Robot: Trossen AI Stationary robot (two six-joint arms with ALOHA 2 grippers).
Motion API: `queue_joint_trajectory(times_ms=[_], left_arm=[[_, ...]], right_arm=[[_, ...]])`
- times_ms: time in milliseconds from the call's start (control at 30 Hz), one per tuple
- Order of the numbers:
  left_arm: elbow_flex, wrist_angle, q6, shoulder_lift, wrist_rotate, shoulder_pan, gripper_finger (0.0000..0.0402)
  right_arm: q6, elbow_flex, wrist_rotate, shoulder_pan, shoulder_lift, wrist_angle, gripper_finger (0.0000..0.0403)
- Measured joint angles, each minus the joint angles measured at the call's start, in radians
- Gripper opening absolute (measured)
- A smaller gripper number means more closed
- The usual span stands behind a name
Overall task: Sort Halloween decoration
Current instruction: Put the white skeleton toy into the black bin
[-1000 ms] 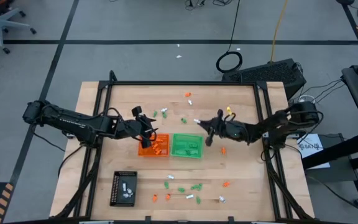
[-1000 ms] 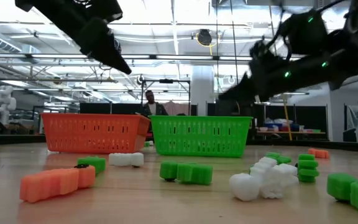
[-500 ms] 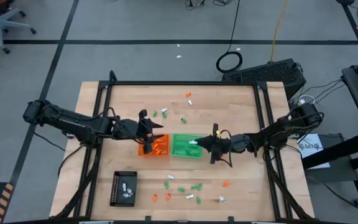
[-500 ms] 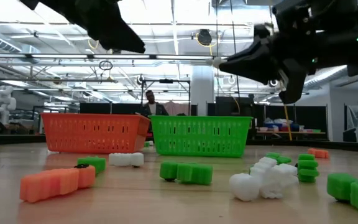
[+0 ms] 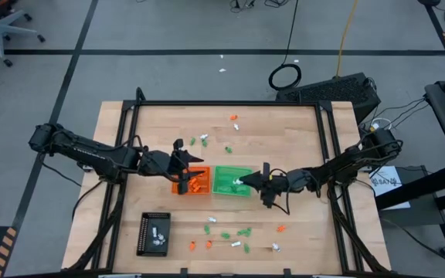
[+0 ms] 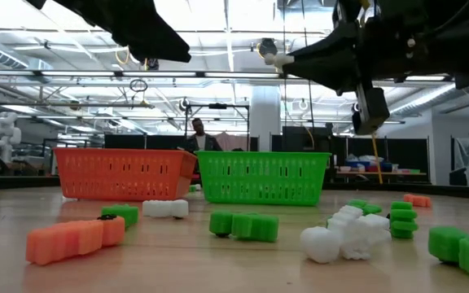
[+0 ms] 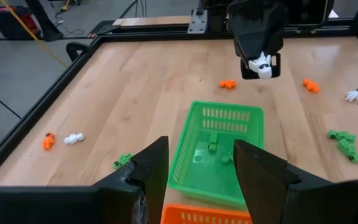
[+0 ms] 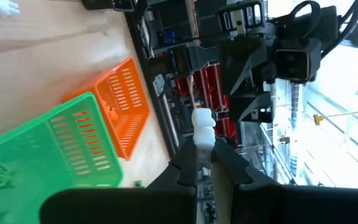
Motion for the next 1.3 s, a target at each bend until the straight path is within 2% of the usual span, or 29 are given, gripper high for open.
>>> queue_joint_trajectory(times_ms=[733,900,1300], left_arm=[[0.0,0.0,-0.002,0.0,0.0,-0.001,0.0178],[0.0,0.0,0.045,0.0,0.0,-0.002,0.0178],[0.0,0.053,0.135,0.0,-0.006,-0.022,0.0178]], right_arm=[[0.11,0.003,-0.001,0.0,0.0,-0.001,0.0],[0.246,0.003,-0.002,0.0,0.0,-0.01,0.0],[0.751,0.003,-0.002,0.0,0.0,-0.008,0.0]])
